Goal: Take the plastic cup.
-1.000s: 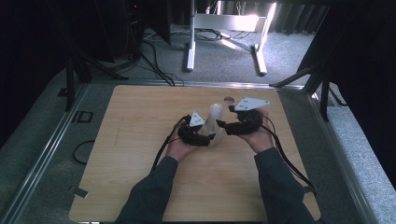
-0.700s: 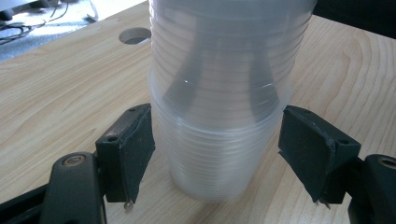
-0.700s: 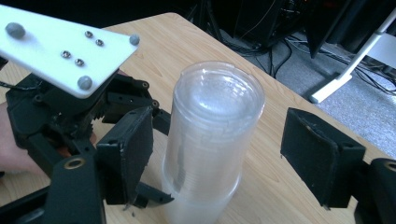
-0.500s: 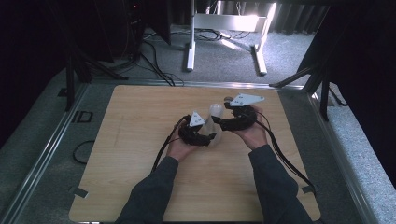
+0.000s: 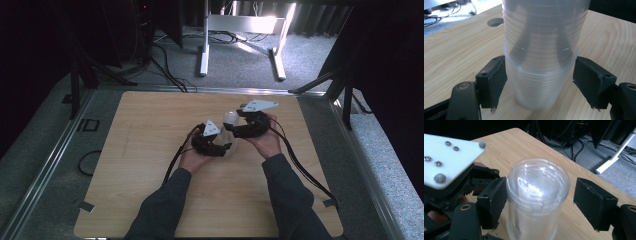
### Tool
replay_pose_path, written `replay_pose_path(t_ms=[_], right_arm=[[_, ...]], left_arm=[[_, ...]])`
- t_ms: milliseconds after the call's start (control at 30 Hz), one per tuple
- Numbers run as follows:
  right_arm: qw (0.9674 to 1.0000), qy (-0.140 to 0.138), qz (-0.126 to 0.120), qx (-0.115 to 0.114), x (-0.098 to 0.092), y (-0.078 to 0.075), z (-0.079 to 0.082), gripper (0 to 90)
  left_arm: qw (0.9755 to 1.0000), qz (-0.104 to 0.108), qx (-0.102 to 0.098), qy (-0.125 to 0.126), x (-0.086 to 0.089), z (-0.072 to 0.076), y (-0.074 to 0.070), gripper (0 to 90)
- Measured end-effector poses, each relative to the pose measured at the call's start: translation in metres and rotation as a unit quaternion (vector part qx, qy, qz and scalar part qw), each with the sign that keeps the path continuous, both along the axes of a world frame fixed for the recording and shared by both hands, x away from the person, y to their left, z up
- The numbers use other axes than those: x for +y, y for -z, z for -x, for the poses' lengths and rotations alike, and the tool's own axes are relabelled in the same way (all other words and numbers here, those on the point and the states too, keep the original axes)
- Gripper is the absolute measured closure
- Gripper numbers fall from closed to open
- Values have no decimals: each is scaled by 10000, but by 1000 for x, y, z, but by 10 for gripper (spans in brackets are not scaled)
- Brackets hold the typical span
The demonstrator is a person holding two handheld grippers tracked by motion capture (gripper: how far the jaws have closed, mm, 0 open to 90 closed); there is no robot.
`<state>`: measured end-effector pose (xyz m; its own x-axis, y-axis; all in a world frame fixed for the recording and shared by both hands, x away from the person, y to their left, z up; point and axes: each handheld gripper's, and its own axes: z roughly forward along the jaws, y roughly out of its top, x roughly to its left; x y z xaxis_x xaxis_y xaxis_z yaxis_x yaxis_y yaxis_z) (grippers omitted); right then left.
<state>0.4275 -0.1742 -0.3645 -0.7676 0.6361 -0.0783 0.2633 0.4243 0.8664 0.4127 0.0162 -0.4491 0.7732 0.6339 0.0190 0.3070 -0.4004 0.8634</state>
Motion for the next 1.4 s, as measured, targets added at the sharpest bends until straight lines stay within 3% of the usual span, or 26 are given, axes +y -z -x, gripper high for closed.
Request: replay_pose_path(t_ms=[633, 1400], right_arm=[[9998, -112, 8, 138, 7, 1, -3, 373], [9997, -123, -182, 104, 2, -8, -3, 395]], left_arm=[[10000, -38, -42, -15, 0, 1, 0, 279], [9999, -104, -109, -27, -1, 2, 1, 286]])
